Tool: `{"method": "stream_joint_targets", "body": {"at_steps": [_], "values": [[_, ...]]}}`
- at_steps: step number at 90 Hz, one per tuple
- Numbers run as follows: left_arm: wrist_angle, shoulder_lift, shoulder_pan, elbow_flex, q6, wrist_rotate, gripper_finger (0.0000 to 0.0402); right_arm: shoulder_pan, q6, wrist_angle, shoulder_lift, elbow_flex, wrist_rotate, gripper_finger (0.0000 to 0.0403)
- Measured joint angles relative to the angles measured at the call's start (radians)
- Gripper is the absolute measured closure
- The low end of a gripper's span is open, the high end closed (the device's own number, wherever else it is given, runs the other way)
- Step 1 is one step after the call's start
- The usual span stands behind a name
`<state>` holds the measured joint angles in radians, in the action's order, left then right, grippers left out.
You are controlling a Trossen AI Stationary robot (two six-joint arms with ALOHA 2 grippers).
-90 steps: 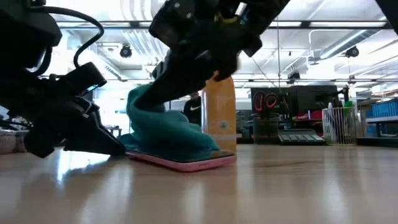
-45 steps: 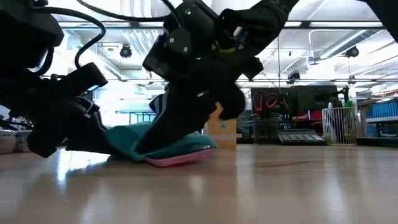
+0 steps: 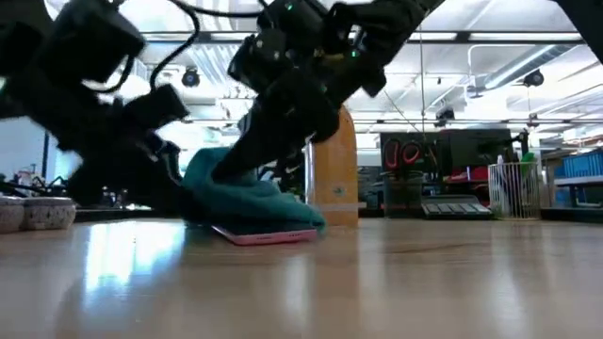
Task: Apply microfiber cloth
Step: Wipe the cellphone with the microfiber cloth
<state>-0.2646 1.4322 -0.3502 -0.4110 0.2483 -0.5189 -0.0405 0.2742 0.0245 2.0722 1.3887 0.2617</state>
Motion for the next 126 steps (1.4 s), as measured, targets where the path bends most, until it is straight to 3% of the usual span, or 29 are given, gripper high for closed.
{"method": "stream_joint_targets", "body": {"at_steps": [15,30,51,69,86,103,126], "values": [[0.214,-0.236,0.07,0.006,-0.069,-0.006,0.0342,0.007,-0.002,0.043,0.0,-0.004,0.058,0.0403],[0.178,-0.284,0.224,0.035,-0.192,0.011,0.0342,0.005,0.002,0.066,0.016,-0.014,0.085,0.0403],[-0.266,-0.038,0.404,0.092,-0.285,0.277,0.0342,-0.003,-0.009,0.052,0.036,-0.018,0.106,0.0403],[-0.346,0.191,0.414,0.054,-0.241,0.321,0.0342,-0.001,-0.035,-0.037,0.091,-0.018,0.103,0.0403],[-0.489,0.347,0.414,0.04,-0.183,0.427,0.0342,0.024,-0.031,-0.071,0.092,-0.018,-0.048,0.0403],[-0.574,0.397,0.414,0.04,-0.159,0.536,0.0342,0.076,-0.047,-0.083,0.092,-0.021,-0.096,0.0403],[-0.552,0.364,0.414,0.044,-0.153,0.551,0.0343,0.105,-0.055,-0.121,0.092,-0.027,-0.165,0.0403]]}}
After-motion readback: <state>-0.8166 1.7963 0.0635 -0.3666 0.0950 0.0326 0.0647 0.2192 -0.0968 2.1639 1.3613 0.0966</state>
